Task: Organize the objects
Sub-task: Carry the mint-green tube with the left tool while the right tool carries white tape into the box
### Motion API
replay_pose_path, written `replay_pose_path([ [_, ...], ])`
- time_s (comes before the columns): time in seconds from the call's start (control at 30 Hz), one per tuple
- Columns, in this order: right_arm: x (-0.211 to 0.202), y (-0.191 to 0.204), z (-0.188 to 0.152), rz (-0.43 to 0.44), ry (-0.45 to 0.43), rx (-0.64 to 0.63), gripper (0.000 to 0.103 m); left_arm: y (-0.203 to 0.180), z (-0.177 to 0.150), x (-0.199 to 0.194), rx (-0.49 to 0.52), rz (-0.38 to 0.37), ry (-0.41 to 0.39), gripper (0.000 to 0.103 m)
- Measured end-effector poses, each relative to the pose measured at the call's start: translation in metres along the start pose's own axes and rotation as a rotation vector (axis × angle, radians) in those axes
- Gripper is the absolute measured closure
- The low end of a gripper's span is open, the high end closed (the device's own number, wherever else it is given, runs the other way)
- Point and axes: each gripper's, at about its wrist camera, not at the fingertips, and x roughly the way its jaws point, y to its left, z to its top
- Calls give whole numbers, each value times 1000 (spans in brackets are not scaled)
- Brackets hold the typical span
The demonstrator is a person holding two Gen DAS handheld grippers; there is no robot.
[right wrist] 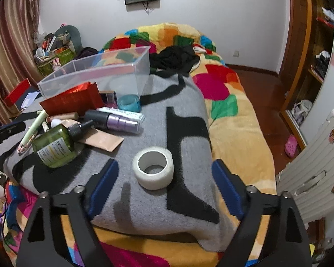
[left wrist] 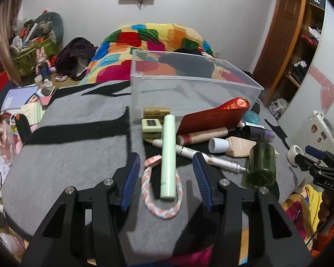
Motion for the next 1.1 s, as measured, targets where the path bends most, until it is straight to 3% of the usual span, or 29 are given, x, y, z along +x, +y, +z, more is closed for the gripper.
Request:
replay_pose_path([
  [0.23, 11, 4, 2, 18, 22, -11, 49, 1, 10, 30, 14, -5, 67, 69],
  [0.37, 18, 4, 1, 45, 45, 1, 68, -1, 12, 37, 22, -6, 69, 81],
  [0.5, 16, 7, 2, 48, 29, -2, 68, -3, 11, 40, 40, -13, 64, 88],
  [0.77, 9, 10, 17, 86, -9, 18, 68, -1, 12, 17, 13, -55, 31, 88],
  [1.1, -3, 36, 65, 125, -130, -49, 68, 10, 44, -11, -18, -64, -63, 88],
])
